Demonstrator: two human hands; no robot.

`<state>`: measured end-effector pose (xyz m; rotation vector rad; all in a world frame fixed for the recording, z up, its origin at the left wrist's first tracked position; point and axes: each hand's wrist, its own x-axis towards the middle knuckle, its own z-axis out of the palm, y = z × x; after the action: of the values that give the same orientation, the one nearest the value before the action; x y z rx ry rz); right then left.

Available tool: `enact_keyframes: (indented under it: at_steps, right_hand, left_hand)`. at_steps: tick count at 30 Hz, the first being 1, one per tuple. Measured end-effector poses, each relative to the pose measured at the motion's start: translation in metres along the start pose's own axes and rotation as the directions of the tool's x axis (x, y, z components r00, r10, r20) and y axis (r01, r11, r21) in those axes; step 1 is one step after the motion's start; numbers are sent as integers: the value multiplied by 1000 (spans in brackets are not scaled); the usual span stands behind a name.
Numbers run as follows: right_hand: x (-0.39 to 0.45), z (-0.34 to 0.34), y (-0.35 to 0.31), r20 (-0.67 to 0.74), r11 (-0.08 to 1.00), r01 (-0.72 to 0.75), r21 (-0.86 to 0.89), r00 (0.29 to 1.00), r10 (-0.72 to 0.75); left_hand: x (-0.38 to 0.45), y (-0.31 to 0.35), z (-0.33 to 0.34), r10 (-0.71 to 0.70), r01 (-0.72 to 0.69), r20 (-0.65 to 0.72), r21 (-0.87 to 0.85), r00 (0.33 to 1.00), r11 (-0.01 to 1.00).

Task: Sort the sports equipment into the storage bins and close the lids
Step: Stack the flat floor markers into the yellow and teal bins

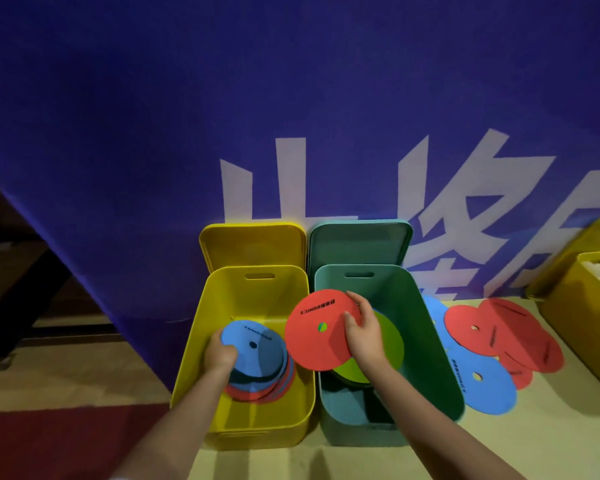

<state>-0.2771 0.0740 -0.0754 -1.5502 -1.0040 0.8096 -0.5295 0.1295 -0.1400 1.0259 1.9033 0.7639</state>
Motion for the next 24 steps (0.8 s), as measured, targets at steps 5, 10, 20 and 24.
enact_keyframes:
  at_steps: [5, 10, 20, 24]
  right_hand:
    - [15, 25, -8, 47, 996, 76, -35, 996, -74]
    - [30, 60, -25, 177, 977, 162, -142, 975, -136]
    - [19, 159, 8, 372, 946, 99, -309, 928, 25]
    - [18, 178, 42, 248, 936, -77, -344, 954, 169]
  left_hand:
    - [15, 0, 1, -125, 114, 67, 146, 990, 983]
    - [-4, 27, -26, 357, -360, 66, 283, 932, 889]
    - [1, 6, -86, 448, -429, -11, 265, 894, 864]
    - [0, 0, -81, 459, -443, -27, 218, 888, 869]
